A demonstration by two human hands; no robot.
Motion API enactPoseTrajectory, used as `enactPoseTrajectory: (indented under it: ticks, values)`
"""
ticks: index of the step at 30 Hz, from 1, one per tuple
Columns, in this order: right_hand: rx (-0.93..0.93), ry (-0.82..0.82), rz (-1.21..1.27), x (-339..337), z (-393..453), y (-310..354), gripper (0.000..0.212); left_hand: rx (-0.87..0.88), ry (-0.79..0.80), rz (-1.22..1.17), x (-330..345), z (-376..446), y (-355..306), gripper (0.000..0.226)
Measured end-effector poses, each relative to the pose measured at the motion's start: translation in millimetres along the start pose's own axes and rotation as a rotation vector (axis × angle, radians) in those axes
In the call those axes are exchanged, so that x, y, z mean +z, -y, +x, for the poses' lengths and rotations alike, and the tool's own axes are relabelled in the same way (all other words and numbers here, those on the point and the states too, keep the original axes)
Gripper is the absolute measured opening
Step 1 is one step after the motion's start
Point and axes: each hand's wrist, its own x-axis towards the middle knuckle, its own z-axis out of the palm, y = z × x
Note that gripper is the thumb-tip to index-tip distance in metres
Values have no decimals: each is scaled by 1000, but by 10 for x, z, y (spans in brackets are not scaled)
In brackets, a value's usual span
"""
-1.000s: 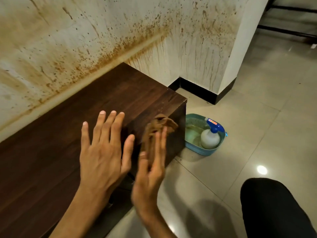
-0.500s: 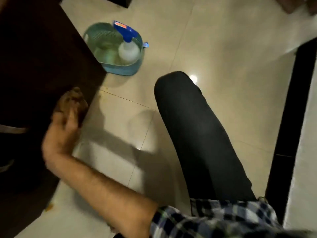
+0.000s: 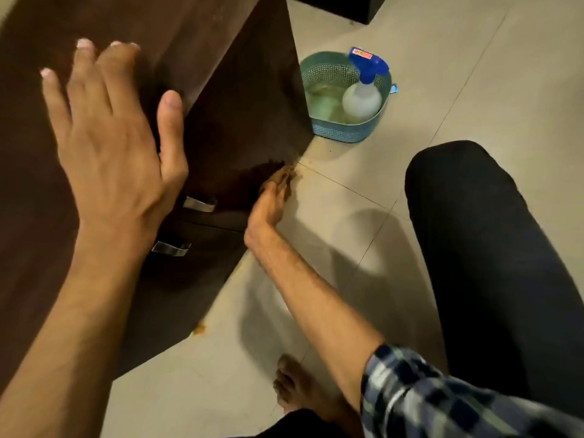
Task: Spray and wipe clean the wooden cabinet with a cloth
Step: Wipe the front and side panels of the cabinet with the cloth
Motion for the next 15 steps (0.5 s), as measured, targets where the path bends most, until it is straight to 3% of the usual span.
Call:
enactPoseTrajectory:
  ticks: [1,2,6,8,11,15]
  values:
    - [52,-5,100,6,-75,63,62,-21,8,-16,-7,0,8,63]
    - [-36,46,177,22,-272,156,64,-28,4,-46,-18,-9,43,62]
    - [-745,358,157,0,-1200,372,67,18,47,58,42,-34,182,58]
    - [-855,401,142,47,-1247,268,67,-8,52,88,7,-40,155,56]
    - [-652,259,150,104,-868,13,65,-50,31,-36,-99,-28,15,57]
    - [66,11,200,36,-18,-381,56,-38,67,7,-182,3,-70,60]
